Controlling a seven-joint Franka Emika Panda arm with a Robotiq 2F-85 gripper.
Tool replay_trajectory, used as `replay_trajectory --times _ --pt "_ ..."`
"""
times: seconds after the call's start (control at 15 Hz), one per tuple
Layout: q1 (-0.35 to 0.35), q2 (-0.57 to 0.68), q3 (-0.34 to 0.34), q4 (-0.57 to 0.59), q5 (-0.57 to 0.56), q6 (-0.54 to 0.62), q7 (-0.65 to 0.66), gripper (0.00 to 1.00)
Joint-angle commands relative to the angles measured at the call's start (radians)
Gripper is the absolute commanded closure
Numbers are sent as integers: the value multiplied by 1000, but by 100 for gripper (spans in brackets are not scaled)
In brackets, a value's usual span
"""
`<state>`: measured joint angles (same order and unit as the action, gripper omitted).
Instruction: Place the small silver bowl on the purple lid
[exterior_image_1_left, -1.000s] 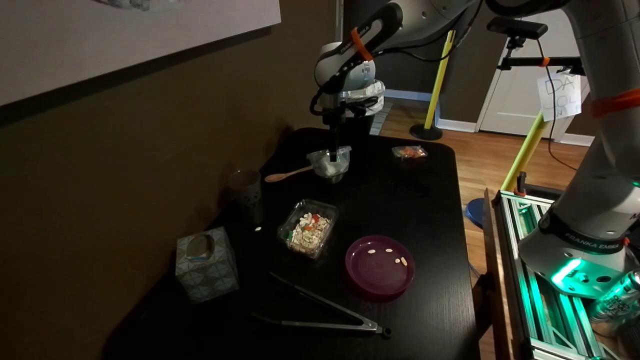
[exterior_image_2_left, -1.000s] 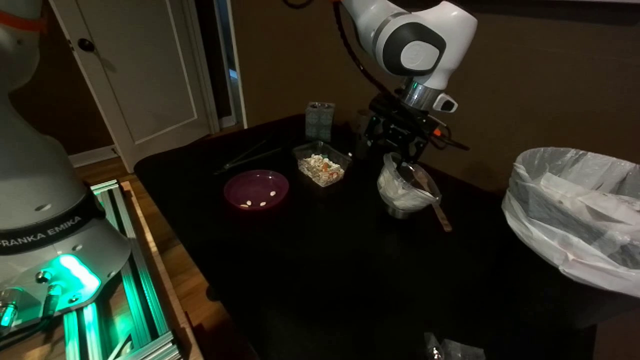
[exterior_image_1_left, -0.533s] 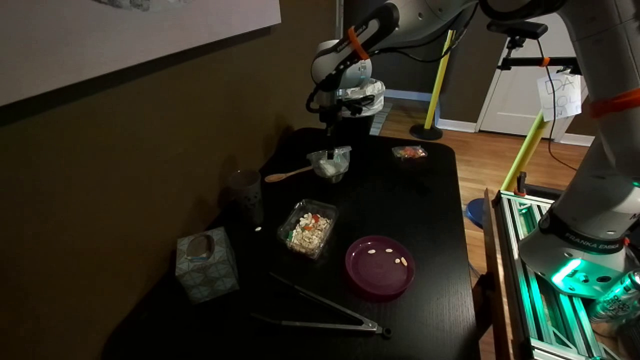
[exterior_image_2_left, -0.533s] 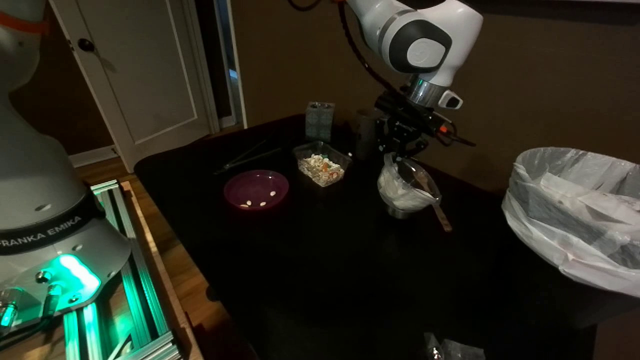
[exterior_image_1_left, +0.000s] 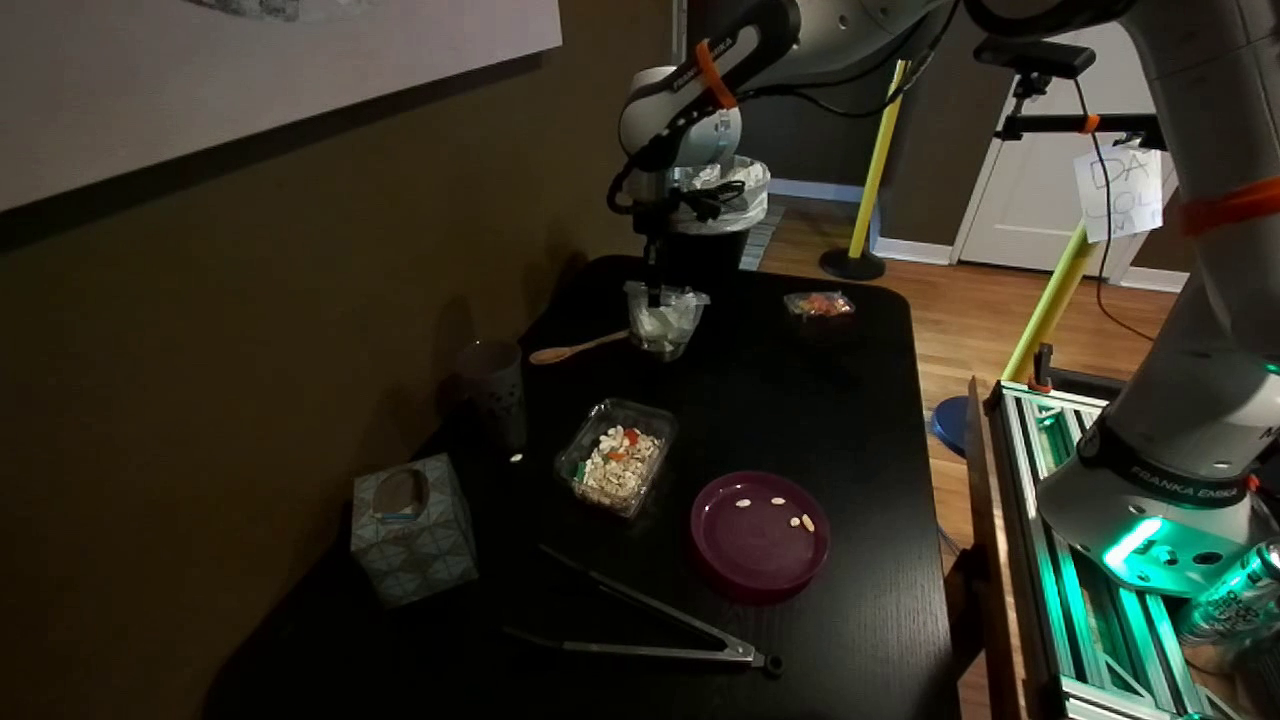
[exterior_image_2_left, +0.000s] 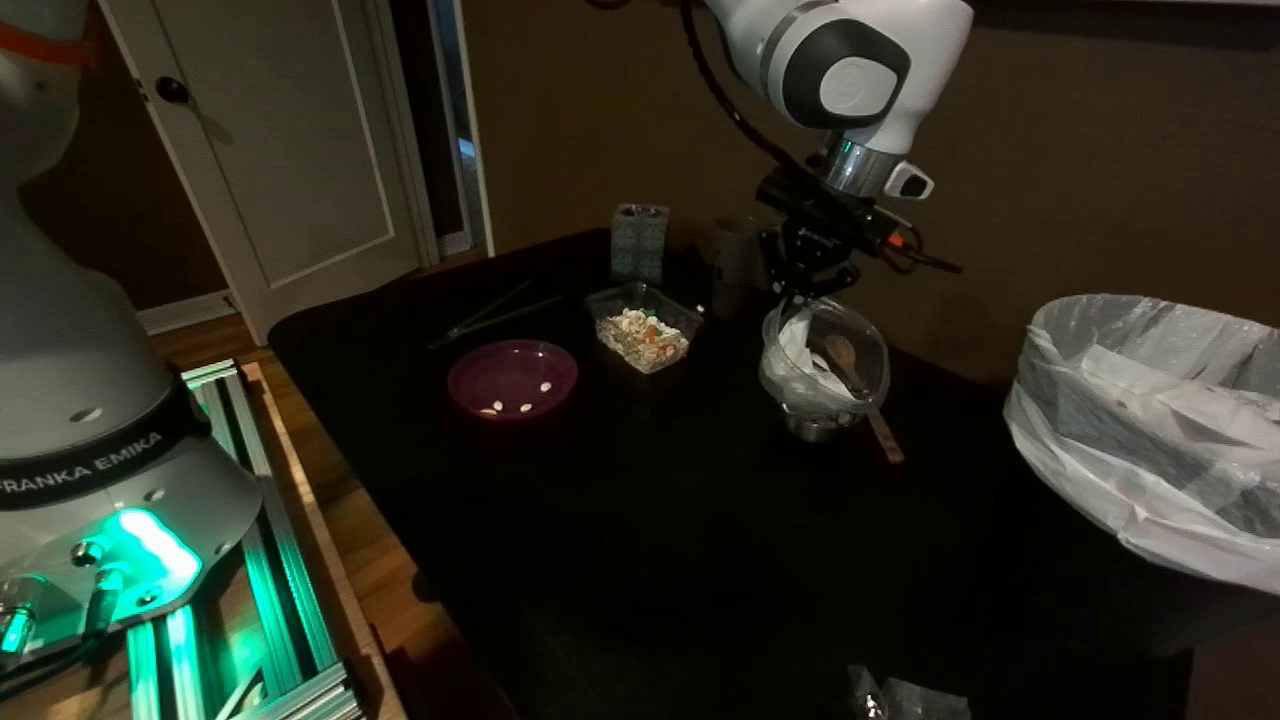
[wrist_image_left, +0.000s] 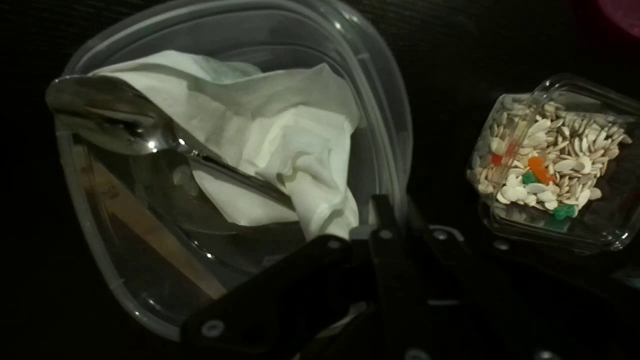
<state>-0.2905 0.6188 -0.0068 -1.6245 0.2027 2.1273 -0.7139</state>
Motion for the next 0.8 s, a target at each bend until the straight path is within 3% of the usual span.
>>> replay_trajectory --times 0.0,0.2,0.73 --pt "7 -82 12 -44 -15 -23 8 98" --pt "34 -167 -2 -107 -19 -8 81 98" --pt "101 -389 -106 -392 -172 169 516 98"
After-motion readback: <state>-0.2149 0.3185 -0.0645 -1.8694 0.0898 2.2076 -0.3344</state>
